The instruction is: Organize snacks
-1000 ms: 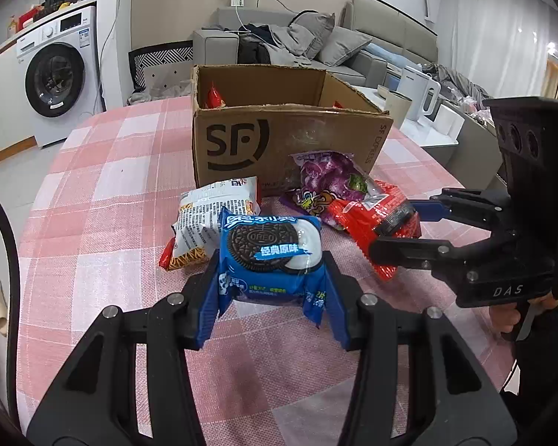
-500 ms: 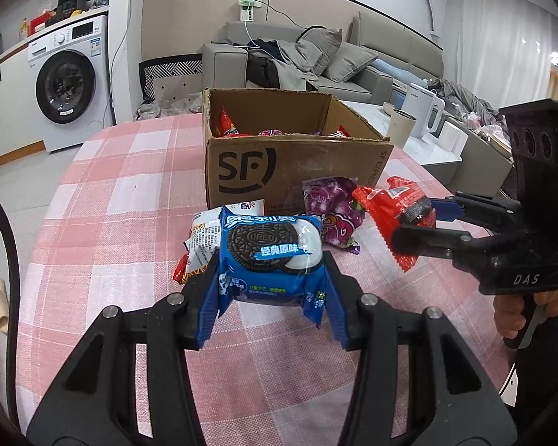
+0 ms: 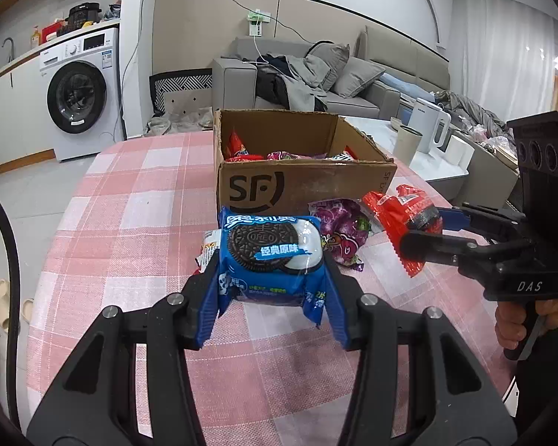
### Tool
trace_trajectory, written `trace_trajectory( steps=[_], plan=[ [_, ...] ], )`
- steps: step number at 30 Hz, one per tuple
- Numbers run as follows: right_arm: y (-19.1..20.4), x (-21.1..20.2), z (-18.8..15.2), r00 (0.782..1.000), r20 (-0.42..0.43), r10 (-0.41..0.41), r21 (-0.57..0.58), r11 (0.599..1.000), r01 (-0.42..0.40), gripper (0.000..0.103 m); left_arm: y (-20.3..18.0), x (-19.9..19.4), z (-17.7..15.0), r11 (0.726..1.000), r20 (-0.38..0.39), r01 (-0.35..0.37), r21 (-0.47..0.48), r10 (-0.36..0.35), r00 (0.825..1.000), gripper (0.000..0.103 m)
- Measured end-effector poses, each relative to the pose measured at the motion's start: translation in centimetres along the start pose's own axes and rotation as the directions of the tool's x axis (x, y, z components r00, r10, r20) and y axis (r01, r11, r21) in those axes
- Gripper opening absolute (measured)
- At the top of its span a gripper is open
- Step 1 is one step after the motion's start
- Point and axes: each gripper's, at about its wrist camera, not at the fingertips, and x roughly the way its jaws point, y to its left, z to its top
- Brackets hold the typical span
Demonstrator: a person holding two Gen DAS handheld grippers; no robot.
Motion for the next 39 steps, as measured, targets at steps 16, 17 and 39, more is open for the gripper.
trace_trajectory(
  steps=[16,17,39],
  plan=[
    [-0.7,-1.0,0.6,0.998,0.06,-0.032,0.039,0.999,0.03,0.057,-0.7,-1.2,0.8,1.0,0.042,-0.017,0.001,0.017,0.999,0.046],
    [-0.7,-1.1,0.7,0.997,0.065,-0.035,0.041,0.999,0.032,0.057,-0.7,-1.2,1.0,1.0,0.044,-0.016,-0.002,0.016,0.999,0.046],
    [-2.0,-1.0,5.4,0.987,0.118,-0.104,0.114,0.989,0.091,0.057,-2.4,0.0,7.1,1.0,0.097,0.0,0.017,-0.001,0.995,0.046]
  ],
)
